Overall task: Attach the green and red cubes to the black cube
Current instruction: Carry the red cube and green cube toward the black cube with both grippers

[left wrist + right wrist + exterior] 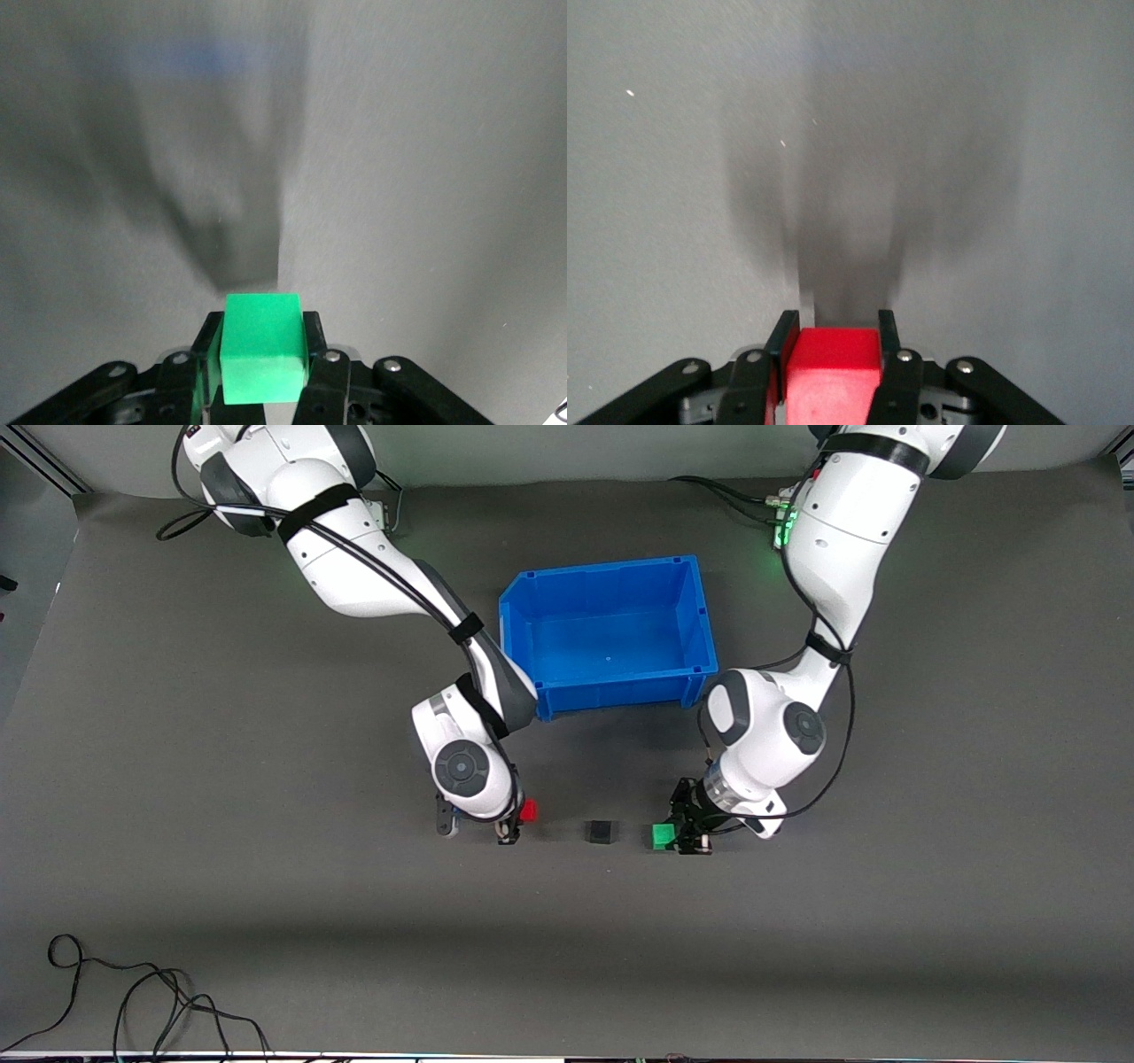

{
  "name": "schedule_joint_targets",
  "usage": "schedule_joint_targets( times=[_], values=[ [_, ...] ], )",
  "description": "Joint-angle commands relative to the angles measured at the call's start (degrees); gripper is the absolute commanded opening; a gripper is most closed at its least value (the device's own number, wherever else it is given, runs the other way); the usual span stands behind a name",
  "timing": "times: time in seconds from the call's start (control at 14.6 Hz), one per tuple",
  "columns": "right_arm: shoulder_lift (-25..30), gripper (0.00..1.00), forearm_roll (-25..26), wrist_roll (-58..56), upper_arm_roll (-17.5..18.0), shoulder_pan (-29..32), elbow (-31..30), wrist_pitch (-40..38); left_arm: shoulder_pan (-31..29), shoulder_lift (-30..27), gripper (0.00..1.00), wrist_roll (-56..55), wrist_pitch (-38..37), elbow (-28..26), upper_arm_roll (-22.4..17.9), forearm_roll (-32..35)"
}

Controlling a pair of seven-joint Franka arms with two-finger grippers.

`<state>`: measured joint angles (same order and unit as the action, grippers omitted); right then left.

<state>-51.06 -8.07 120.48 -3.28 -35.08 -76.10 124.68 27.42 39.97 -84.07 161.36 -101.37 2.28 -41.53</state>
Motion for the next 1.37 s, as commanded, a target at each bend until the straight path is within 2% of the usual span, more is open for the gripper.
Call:
schedule_joint_targets(
  times=[0.0, 0.14, 0.41, 1.3],
  values=[
    [-3.95, 0.0, 1.3, 6.77, -0.76, -2.0, 6.73, -1.64, 2.72, 2.56, 0.32, -3.2, 1.76, 3.01, -1.05, 0.04],
    [-5.71, 0.0, 2.97, 10.99, -0.67, -2.1, 9.64, -1.64, 3.17, 3.62, 0.32, -6.27, 1.68, 4.68, -1.05, 0.57],
    [-9.32, 0.0, 3.24, 14.08, -0.76, -3.24, 14.74, -1.11, 4.05, 4.85, 0.32, -7.34, 1.77, 5.57, -1.22, 0.57],
    [-11.34, 0.0, 3.15, 18.39, -0.32, -3.86, 16.42, 6.97, 7.12, 6.52, 0.33, -10.06, 3.88, 7.06, -1.49, 0.57]
  ],
)
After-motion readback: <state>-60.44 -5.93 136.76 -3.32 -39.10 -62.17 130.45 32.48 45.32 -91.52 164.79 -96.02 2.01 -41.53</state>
